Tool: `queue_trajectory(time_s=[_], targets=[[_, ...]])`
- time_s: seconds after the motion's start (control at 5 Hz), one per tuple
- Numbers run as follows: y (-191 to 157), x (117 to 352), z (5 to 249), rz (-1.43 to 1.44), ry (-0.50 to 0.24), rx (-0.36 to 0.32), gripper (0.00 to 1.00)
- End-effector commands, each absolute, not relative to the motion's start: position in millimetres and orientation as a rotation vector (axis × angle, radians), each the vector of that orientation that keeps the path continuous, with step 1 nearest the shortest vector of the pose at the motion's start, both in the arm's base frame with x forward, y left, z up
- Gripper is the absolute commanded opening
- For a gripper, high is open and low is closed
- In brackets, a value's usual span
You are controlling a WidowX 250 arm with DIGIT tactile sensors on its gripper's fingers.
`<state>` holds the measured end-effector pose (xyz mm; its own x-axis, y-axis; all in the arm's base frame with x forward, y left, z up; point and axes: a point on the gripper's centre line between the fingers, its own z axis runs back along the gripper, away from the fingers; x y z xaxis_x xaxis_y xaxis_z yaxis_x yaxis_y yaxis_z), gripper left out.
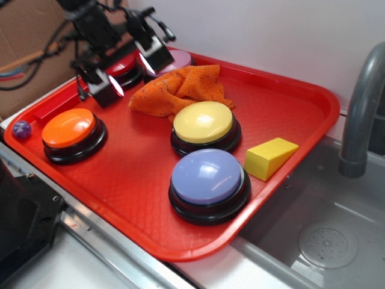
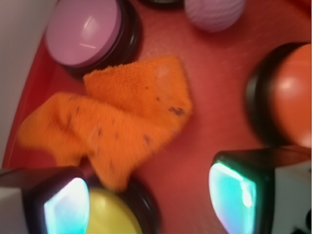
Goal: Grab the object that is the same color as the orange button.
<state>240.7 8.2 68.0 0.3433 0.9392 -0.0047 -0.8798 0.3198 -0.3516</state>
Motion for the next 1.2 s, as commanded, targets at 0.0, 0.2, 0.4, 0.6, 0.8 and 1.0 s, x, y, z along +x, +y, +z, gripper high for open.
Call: queue_trajectory(time_s=[0.0, 0.2, 0.4, 0.6, 0.8, 1.0], targets=[[23.1, 281.4, 42.1, 1.201, -0.320, -0.402, 1.00], [21.1, 291.5, 37.4, 1.120, -0.329, -0.417, 1.00], [15.7, 297.5, 36.5, 1.066, -0.333, -0.406, 0.00], [15.0, 297.6, 38.9, 1.044, -0.333, -0.387, 0.00], [14.2, 298.5, 43.2, 0.965, -0.296, -0.303, 0.00], [13.7, 292.4, 64.6, 0.810, -0.229, -0.193, 0.00]])
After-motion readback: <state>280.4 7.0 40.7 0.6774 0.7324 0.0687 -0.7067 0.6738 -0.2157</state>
